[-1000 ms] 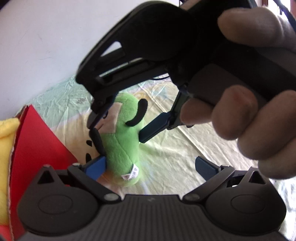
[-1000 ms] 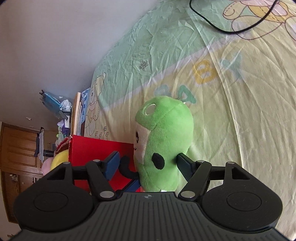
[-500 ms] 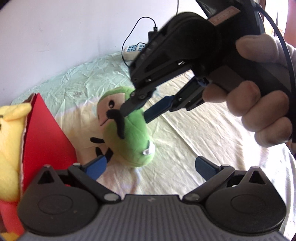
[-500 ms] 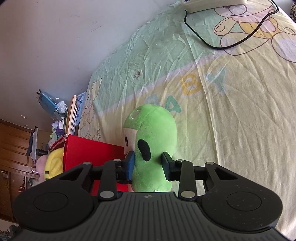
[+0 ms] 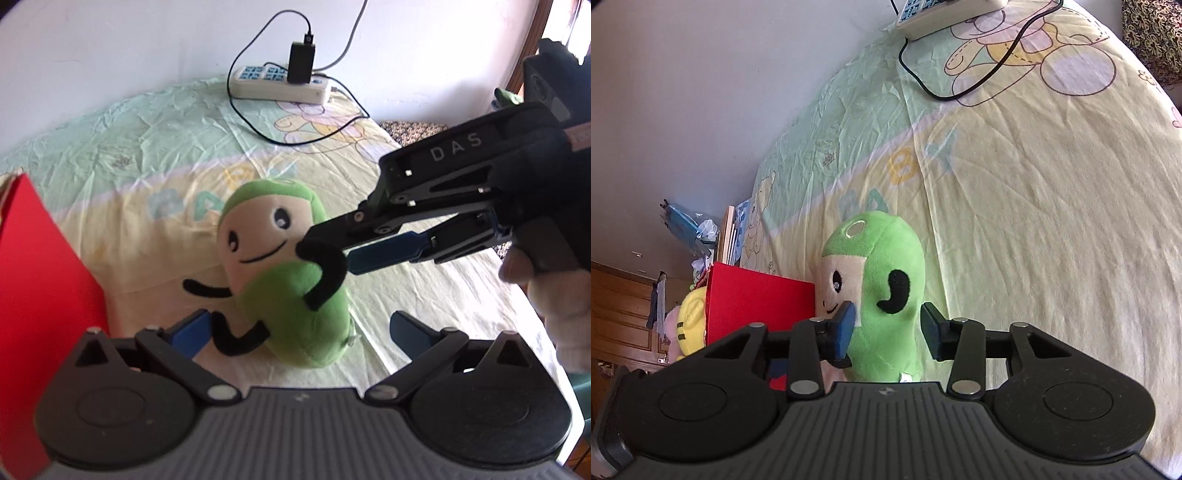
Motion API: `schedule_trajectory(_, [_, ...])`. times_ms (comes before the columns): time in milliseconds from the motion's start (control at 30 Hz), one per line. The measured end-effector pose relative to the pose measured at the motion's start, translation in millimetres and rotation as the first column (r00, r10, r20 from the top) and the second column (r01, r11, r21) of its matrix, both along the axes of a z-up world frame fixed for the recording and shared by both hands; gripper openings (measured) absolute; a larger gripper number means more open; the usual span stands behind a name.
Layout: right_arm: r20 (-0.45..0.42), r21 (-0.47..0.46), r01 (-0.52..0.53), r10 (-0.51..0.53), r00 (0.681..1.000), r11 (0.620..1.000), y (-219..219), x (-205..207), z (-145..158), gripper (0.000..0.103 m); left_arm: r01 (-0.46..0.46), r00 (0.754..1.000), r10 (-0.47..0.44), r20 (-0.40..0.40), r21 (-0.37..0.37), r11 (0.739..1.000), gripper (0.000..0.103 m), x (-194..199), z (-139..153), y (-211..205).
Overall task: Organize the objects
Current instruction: 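Lift the green plush with the right tool and carry it over the red box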
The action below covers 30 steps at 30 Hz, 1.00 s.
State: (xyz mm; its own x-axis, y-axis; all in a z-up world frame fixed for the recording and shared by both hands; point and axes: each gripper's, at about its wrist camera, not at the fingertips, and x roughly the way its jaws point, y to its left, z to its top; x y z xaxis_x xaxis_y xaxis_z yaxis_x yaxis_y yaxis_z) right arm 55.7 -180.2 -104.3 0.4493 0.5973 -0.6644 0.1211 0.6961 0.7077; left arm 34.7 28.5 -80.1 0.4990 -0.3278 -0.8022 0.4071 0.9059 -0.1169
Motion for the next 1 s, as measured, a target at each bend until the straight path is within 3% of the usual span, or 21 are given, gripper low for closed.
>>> schedule_trajectory(100, [0.008,0.015,0.012,-0.012,1.0,1.0,1.0,-1.1,-4.9,0.058,-0.004,1.0,0.005,-0.027,0.018,1.0,0.102,6.4,-2.9,-6.2])
schedule_trajectory(600, [0.0,0.177,0.011,-0.011,1.0,0.984,10.4,4.4,-22.8,0.054,-0.052,0.995,0.057,-0.077,0.066,0.996,0.087,22.4,-17.2,-4.6])
schedule_trajectory(1000, [0.02,0.199,0.028,-0.033,0.999,0.98,11.9,-5.7,-28.3,0.05,-0.063,0.995,0.071,-0.072,0.102,0.993,0.086,23.8,-18.7,-8.3])
